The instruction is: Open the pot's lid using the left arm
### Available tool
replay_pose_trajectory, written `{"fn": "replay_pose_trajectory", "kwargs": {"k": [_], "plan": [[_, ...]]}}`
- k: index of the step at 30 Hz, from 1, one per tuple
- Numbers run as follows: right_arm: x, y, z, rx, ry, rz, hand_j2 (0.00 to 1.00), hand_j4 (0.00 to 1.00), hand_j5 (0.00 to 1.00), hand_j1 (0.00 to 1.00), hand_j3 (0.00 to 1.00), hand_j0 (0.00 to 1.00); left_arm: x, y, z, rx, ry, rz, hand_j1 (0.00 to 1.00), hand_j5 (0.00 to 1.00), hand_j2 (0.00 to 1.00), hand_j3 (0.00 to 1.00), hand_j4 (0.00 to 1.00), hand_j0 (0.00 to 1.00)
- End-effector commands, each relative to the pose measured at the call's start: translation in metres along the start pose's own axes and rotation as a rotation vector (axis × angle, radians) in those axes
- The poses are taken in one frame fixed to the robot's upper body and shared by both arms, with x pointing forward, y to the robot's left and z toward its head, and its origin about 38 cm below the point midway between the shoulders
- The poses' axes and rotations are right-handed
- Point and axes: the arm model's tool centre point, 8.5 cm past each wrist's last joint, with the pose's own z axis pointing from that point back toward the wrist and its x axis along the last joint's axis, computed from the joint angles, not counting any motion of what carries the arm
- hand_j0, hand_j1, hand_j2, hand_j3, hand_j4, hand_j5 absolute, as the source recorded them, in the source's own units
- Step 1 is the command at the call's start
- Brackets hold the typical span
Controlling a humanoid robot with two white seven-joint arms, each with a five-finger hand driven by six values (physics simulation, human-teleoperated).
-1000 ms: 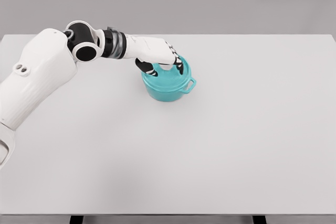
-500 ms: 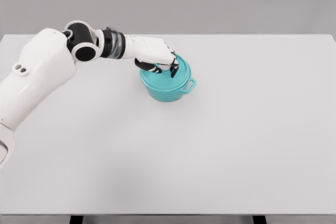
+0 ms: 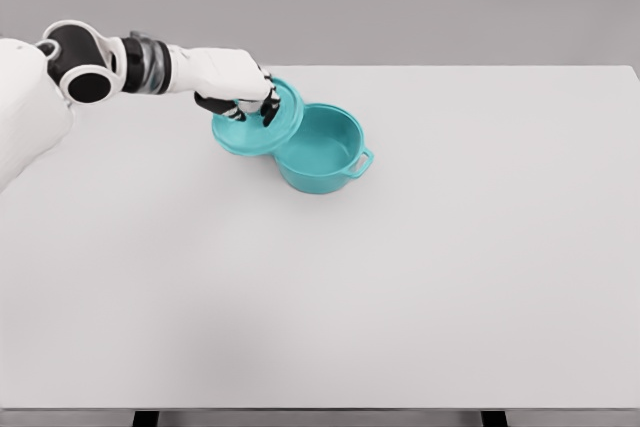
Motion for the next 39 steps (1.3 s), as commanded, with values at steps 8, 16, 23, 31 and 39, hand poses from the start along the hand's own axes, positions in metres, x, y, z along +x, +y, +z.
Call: {"fn": "replay_pose_trajectory", "kwargs": {"k": [8,16,23,31,39], "plan": [[0.000,0.000,0.000,0.000,0.000,0.000,1.00,1.00,1.00,1.00,1.00,1.00,-0.026,-0.028,0.040,-0.050,0.088,0.026,0.45,0.45,0.45,0.45,0.45,0.45],[0.000,0.000,0.000,0.000,0.000,0.000,1.00,1.00,1.00,1.00,1.00,1.00,-0.029,-0.038,0.044,-0.067,0.098,0.042,0.55,0.55,0.55,0.55,0.55,0.55],[0.000,0.000,0.000,0.000,0.000,0.000,1.00,1.00,1.00,1.00,1.00,1.00,-0.029,-0.040,0.044,-0.058,0.093,0.061,1.00,1.00,1.00,1.00,1.00,1.00],[0.000,0.000,0.000,0.000,0.000,0.000,1.00,1.00,1.00,1.00,1.00,1.00,-0.039,-0.048,0.060,-0.043,0.111,0.118,1.00,1.00,1.00,1.00,1.00,1.00],[0.000,0.000,0.000,0.000,0.000,0.000,1.00,1.00,1.00,1.00,1.00,1.00,-0.064,-0.114,0.126,0.052,0.167,0.446,1.00,1.00,1.00,1.00,1.00,1.00]]}}
